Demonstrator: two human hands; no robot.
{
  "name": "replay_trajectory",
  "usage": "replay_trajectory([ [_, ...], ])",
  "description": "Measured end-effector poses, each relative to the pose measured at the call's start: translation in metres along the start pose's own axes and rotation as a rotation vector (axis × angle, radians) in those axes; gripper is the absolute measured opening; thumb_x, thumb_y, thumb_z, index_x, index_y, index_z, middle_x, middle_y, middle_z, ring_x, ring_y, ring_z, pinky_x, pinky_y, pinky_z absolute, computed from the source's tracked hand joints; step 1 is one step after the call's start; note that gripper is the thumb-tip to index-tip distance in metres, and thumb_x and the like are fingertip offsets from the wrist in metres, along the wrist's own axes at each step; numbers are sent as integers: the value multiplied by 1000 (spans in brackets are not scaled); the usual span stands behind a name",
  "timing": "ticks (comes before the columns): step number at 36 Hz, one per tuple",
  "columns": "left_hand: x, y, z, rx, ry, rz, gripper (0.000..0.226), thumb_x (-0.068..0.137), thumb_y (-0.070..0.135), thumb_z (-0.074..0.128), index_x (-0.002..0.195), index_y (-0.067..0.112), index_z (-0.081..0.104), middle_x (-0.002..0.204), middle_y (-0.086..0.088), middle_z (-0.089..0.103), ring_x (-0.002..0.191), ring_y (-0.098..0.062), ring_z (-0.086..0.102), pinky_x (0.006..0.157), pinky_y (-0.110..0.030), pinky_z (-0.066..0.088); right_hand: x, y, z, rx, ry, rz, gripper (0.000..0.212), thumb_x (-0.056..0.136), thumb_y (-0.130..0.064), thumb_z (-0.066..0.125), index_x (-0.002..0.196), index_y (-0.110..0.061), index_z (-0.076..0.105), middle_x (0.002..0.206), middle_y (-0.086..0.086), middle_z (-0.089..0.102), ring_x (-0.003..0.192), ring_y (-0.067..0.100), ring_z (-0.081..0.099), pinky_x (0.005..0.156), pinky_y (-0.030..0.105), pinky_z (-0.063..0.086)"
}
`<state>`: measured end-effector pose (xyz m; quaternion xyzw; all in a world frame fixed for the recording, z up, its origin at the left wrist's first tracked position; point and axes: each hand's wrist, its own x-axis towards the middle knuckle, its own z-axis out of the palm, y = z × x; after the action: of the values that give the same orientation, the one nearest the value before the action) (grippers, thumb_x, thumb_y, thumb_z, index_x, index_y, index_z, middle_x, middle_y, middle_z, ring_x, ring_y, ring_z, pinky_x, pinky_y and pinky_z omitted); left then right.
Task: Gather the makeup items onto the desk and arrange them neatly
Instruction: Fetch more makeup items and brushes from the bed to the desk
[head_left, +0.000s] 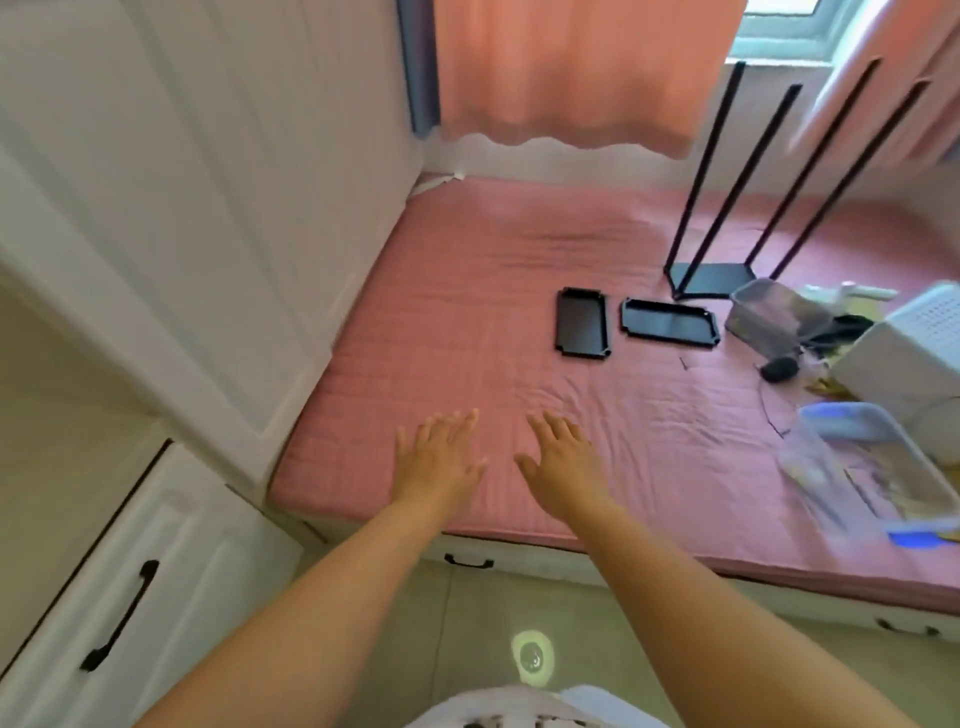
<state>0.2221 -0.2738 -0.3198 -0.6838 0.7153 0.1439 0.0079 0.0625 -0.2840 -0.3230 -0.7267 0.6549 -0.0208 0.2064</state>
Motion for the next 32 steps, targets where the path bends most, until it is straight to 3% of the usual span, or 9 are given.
replay_trajectory([
  [10, 50, 223, 32, 15, -61, 322, 60, 95, 47, 36, 148, 30, 12, 155, 5, 17, 143, -19, 12, 115, -52, 3, -42, 200, -72, 20, 122, 278, 59, 96, -44, 41, 147, -20, 24, 153, 3, 26, 140, 22, 22, 112, 35, 23],
  [16, 66, 331, 50, 67, -88, 504, 58, 95, 48, 36, 147, 31, 15, 155, 6, 17, 142, -20, 15, 115, -50, 11, -69, 293, -95, 66, 166, 457, 59, 96, -44, 41, 147, -20, 23, 154, 3, 24, 141, 22, 21, 113, 36, 22],
  [22, 97, 403, 68, 109, -117, 655, 58, 95, 49, 34, 147, 31, 15, 154, 7, 19, 142, -20, 13, 114, -49, 14, -74, 362, -106, 117, 189, 616, 57, 94, -43, 42, 145, -22, 28, 148, 2, 34, 134, 23, 30, 107, 37, 31],
  [32, 165, 508, 90, 112, -228, 788, 57, 97, 47, 35, 147, 31, 13, 155, 6, 17, 144, -20, 11, 116, -50, 11, -46, 455, -132, 153, 179, 772, 53, 95, -42, 42, 142, -20, 31, 146, 0, 36, 134, 21, 29, 108, 36, 29],
])
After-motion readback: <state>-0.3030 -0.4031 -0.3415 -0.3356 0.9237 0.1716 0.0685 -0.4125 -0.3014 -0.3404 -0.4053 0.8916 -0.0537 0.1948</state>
